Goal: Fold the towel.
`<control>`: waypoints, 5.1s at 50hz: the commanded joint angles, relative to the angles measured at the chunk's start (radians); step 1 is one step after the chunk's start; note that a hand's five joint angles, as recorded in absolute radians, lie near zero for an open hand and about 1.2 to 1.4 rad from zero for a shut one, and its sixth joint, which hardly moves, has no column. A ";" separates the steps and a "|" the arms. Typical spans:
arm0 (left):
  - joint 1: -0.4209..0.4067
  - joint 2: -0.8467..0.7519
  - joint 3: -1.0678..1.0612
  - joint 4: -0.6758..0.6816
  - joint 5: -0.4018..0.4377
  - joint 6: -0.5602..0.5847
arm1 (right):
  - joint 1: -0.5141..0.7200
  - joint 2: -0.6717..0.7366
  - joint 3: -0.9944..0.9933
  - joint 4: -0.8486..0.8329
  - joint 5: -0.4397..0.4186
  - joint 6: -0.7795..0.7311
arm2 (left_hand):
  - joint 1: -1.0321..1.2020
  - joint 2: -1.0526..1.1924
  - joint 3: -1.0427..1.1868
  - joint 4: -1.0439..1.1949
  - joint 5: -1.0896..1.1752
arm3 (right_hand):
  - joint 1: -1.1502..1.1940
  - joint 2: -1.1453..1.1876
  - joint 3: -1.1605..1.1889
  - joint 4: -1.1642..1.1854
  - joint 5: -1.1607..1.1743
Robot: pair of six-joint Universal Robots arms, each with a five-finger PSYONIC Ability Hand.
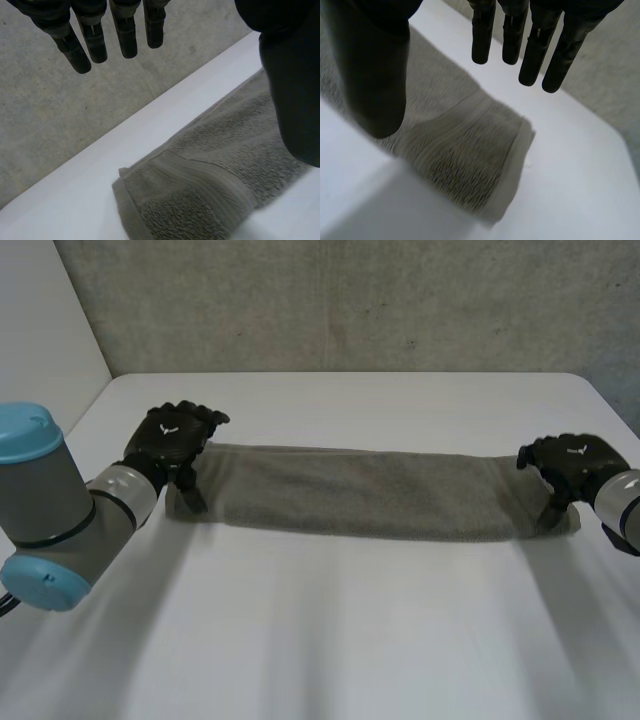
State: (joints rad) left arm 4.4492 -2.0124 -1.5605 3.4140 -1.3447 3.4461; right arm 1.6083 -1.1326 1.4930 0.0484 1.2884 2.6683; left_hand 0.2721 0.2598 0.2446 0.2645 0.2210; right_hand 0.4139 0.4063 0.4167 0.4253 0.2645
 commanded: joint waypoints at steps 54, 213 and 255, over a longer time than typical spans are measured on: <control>-0.027 0.092 -0.035 0.083 -0.011 -0.059 | 0.485 0.149 -0.260 -0.355 0.151 -0.215 | -0.085 -0.073 -0.058 -0.077 -0.208 | 0.982 0.990 0.980 0.971 0.957; -0.343 -0.460 0.436 0.096 -0.341 0.061 | 0.285 0.122 0.170 -0.380 0.229 -0.163 | 0.100 0.112 0.127 0.108 -0.023 | 0.982 0.990 0.980 0.971 0.957; -0.266 -0.100 0.189 0.123 -0.329 0.027 | 0.519 0.010 -0.011 -0.381 0.209 -0.418 | 0.074 0.086 0.101 0.081 -0.050 | 0.982 0.990 0.980 0.971 0.957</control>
State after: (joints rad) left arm 4.1519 -2.1785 -1.3370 3.5372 -1.6727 3.4947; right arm 1.9895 -1.1314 1.5727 -0.3248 1.5219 2.2480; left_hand 0.4127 0.4060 0.4108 0.4127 0.4030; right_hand 1.2879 1.3122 1.3440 1.3414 1.1643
